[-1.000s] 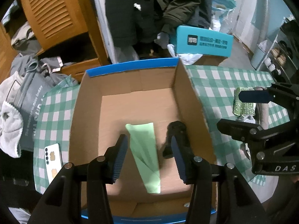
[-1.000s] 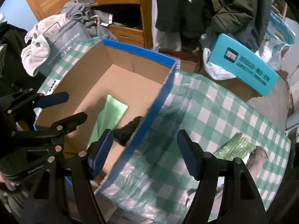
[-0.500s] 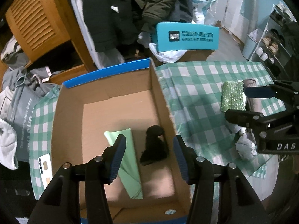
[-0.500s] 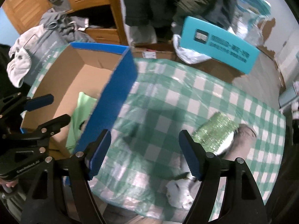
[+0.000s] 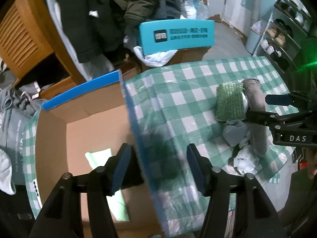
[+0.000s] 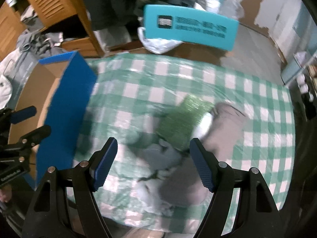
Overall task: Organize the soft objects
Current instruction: 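Move both tools back over the pile of soft items, then close the left tool on the green glittery pad while the right tool grips the grey fleece sleeve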
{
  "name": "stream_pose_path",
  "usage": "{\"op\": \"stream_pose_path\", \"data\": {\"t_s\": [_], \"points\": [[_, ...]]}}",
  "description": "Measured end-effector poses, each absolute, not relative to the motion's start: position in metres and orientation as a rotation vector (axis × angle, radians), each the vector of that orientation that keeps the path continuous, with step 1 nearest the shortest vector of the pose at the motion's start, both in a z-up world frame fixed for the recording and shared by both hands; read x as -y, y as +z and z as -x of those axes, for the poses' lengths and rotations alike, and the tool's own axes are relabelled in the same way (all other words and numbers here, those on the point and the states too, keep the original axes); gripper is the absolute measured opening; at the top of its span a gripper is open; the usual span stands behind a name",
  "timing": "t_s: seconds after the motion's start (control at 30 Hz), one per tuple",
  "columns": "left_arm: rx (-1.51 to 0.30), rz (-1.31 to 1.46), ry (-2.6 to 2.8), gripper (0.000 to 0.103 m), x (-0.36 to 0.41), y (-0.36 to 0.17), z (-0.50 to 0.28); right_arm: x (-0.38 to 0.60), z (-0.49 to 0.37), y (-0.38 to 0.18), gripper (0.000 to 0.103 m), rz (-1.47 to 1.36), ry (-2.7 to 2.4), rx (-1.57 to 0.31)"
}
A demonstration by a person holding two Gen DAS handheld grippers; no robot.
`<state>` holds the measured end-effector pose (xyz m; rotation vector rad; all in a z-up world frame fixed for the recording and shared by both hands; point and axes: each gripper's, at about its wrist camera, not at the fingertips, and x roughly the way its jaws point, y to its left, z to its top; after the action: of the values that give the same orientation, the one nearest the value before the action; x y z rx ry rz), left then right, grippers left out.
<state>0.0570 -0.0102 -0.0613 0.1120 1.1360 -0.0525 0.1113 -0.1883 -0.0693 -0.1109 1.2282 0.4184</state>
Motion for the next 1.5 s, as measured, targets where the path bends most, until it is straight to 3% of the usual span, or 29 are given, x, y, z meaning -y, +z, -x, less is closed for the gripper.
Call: {"op": "stream_pose_path", "data": {"t_s": [0.8, 1.1, 1.27, 1.5], "points": [[-1.246, -0.153, -0.173, 0.066, 0.073, -0.114, -0.097, 0.249, -0.132, -0.143, 0.077, 0.073, 0.227, -1.375], [-1.266, -0.147, -0.220, 0.066, 0.095, -0.123, -0.113, 0.280, -0.129, -0.150, 0.072, 0.125, 0.189, -1.390], [-1.274, -0.107, -0.246, 0.072, 0.106, -0.126, -0.124, 0.302, -0.132, -0.158, 0.072, 0.126, 0.132, -1.405], [-1.282, -0.054, -0.274, 0.074, 0.123, -0.131, -0.141, 0.326, -0.138, -0.156, 0.073, -0.007, 0.152, -1.386]]}}
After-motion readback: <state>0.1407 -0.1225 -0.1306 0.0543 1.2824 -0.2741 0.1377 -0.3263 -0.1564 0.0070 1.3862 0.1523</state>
